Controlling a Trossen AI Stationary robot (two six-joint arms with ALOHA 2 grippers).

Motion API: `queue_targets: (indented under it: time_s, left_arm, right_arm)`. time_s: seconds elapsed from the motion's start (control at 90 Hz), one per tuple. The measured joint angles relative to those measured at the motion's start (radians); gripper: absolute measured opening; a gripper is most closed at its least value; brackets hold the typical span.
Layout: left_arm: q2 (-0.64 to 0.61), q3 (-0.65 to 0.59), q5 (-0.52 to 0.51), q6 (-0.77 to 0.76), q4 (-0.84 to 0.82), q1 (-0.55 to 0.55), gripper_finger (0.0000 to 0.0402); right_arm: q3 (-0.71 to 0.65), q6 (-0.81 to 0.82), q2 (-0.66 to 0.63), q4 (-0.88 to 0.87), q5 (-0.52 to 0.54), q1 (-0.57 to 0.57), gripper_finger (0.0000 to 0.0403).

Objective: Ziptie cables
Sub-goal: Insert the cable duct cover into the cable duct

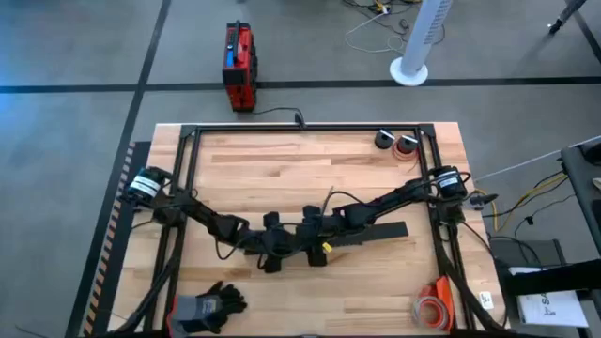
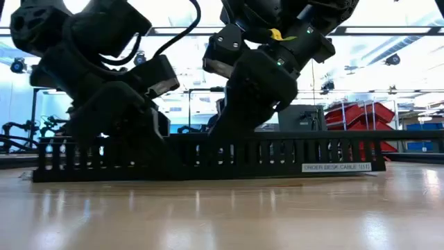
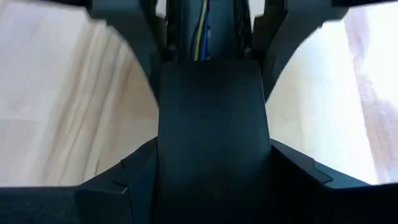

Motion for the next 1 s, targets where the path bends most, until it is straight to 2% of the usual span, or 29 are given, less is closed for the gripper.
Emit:
queue_targets:
  time_s: [0.233, 0.433, 0.578, 0.878, 1.0]
  left_arm:
    - [-0.032, 0.017, 0.037, 0.021, -0.063, 0.012, 0.0247]
    - [-0.106, 0.017, 0.046, -0.061, -0.309, 0.000, 0.0264]
    - [-0.128, 0.015, 0.048, -0.103, -0.391, -0.019, 0.0260]
    - [-0.074, 0.009, 0.034, -0.134, -0.345, -0.023, 0.0215]
    - [-0.068, 0.004, 0.033, -0.101, -0.287, -0.017, 0.0213]
  right_arm:
    - [0.007, 0.015, 0.004, 0.008, -0.003, -0.013, 0.0216]
    - [0.000, 0.022, 0.004, -0.051, 0.011, -0.014, 0.0218]
    - [-0.005, 0.021, 0.003, -0.055, 0.010, -0.015, 0.0216]
    - [-0.004, 0.006, 0.003, -0.053, 0.004, -0.015, 0.0217]
    - [0.001, 0.006, 0.003, -0.055, 0.001, -0.014, 0.0216]
